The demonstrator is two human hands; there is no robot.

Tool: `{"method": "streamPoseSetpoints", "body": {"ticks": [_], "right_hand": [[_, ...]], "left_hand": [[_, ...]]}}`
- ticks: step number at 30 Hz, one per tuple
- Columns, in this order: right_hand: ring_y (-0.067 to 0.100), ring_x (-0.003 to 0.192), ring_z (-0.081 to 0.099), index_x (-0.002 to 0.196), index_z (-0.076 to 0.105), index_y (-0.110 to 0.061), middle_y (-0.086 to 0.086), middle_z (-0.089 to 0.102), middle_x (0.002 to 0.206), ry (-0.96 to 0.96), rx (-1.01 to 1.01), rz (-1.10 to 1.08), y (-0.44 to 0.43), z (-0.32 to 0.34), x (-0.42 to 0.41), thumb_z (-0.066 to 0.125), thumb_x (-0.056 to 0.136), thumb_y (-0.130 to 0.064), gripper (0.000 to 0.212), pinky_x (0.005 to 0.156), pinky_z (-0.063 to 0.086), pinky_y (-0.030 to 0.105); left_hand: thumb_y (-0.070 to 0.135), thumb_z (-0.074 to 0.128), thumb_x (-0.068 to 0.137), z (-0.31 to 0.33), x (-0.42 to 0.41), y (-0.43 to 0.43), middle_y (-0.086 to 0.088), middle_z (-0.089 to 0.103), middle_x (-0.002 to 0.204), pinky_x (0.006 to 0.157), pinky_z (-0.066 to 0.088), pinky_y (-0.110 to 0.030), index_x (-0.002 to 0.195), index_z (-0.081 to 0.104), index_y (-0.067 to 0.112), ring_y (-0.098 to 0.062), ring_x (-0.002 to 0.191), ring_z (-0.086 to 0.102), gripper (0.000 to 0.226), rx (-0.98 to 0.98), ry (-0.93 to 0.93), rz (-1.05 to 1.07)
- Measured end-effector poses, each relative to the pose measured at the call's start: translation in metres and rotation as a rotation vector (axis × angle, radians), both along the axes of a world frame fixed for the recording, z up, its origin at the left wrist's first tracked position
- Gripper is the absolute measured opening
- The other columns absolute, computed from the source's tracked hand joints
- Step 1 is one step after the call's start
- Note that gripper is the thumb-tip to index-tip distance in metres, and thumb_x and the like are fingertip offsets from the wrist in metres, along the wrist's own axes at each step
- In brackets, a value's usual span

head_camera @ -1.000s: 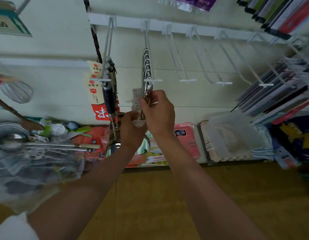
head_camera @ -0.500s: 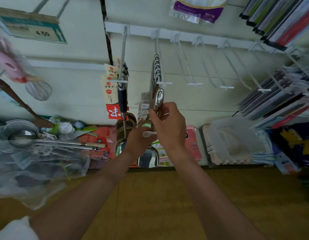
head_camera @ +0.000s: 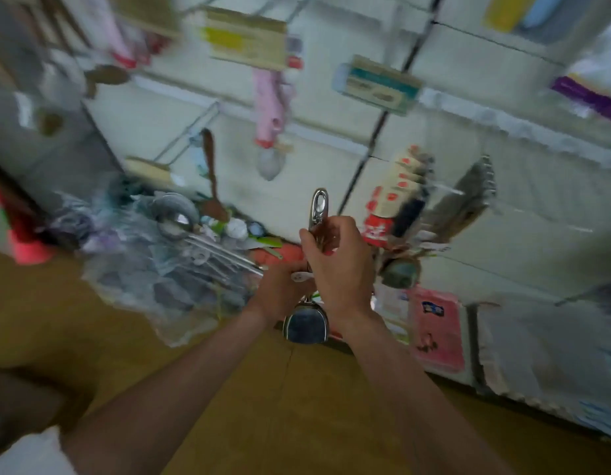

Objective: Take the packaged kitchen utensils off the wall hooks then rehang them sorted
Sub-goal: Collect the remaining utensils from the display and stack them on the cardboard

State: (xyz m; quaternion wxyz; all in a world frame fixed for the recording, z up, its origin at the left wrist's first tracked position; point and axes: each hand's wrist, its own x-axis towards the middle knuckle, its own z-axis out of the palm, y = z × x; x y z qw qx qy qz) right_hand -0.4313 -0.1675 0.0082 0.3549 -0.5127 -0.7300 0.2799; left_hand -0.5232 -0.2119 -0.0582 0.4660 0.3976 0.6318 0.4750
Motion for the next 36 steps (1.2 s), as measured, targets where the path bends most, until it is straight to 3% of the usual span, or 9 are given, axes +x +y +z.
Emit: {"method": "streamPoseSetpoints", "body": {"ticks": [3,8,12,16,19,23,26,30,36], "right_hand": [[0.004,0.074,0.061,0.094,0.054,-0.032,-0.013,0.064,0.083,-0.006,-0.005,0.121,-0.034,0.003,-0.078,0.072,0.086,-0.045,0.024,0.069,0.053,0.034],[0.008,0.075,0.062,0.098,0.057,-0.025,-0.011,0.066,0.083,0.021,0.053,0.37,-0.11,0.016,-0.208,0.071,0.087,-0.043,0.025,0.07,0.051,0.031],[0.008,0.074,0.063,0.099,0.06,-0.021,-0.011,0.067,0.083,0.05,0.085,0.507,-0.18,0.026,-0.299,0.071,0.086,-0.043,0.028,0.07,0.053,0.033],[0.011,0.075,0.063,0.101,0.061,-0.02,-0.009,0.068,0.086,0.052,0.101,0.627,-0.26,0.033,-0.379,0.073,0.086,-0.043,0.031,0.069,0.05,0.032],[0.011,0.076,0.063,0.102,0.061,-0.018,-0.007,0.069,0.088,0.029,0.119,0.728,-0.319,0.033,-0.43,0.072,0.087,-0.044,0.032,0.067,0.046,0.027],[0.006,0.073,0.058,0.102,0.06,-0.018,-0.009,0.067,0.089,0.029,0.12,0.823,-0.387,0.028,-0.487,0.071,0.088,-0.043,0.03,0.065,0.041,0.021],[0.007,0.072,0.061,0.097,0.06,-0.019,-0.009,0.067,0.085,0.039,0.135,0.874,-0.431,0.019,-0.522,0.072,0.088,-0.042,0.027,0.064,0.046,0.024],[0.014,0.077,0.063,0.101,0.061,-0.017,-0.005,0.068,0.09,-0.017,0.134,0.947,-0.488,0.0,-0.56,0.071,0.088,-0.043,0.031,0.066,0.05,0.032],[0.018,0.081,0.063,0.101,0.064,-0.016,-0.002,0.068,0.092,-0.134,0.124,1.054,-0.557,-0.044,-0.602,0.07,0.088,-0.042,0.03,0.066,0.045,0.033]], "left_hand": [[0.013,0.068,0.087,0.004,-0.075,-0.049,-0.018,0.068,0.077,0.06,0.041,-0.021,0.081,0.066,-0.005,-0.01,0.066,0.054,0.02,-0.034,0.032,0.138],[0.016,0.075,0.081,0.014,-0.196,-0.14,0.011,0.056,0.049,0.046,0.034,-0.012,0.056,0.061,0.024,0.004,0.046,0.047,0.03,-0.061,0.104,0.386],[0.022,0.069,0.069,0.018,-0.277,-0.222,-0.017,0.069,0.072,0.063,0.046,-0.036,0.076,0.068,0.003,-0.014,0.066,0.056,0.021,-0.054,0.016,0.554],[0.001,0.068,0.083,0.022,-0.344,-0.313,-0.013,0.056,0.072,0.061,0.04,-0.028,0.083,0.056,-0.019,-0.016,0.071,0.047,0.024,-0.024,-0.036,0.648],[0.02,0.075,0.08,0.024,-0.386,-0.378,-0.008,0.059,0.071,0.059,0.036,-0.028,0.078,0.059,-0.012,-0.013,0.068,0.047,0.036,-0.003,-0.037,0.722],[0.009,0.078,0.08,0.022,-0.431,-0.45,-0.008,0.069,0.074,0.061,0.043,-0.027,0.084,0.071,-0.001,-0.011,0.068,0.055,0.013,-0.015,-0.04,0.848],[0.008,0.077,0.081,0.013,-0.457,-0.493,-0.015,0.072,0.079,0.061,0.046,-0.026,0.088,0.072,0.001,-0.012,0.069,0.059,0.011,-0.034,-0.043,0.912],[0.031,0.082,0.071,-0.004,-0.477,-0.552,-0.02,0.07,0.077,0.063,0.041,-0.034,0.084,0.072,0.007,-0.016,0.064,0.055,0.029,-0.068,-0.116,0.99],[0.009,0.074,0.084,-0.041,-0.48,-0.623,0.015,0.06,0.052,0.048,0.038,-0.011,0.09,0.073,0.01,0.003,0.047,0.051,0.007,-0.077,-0.236,1.125]]}}
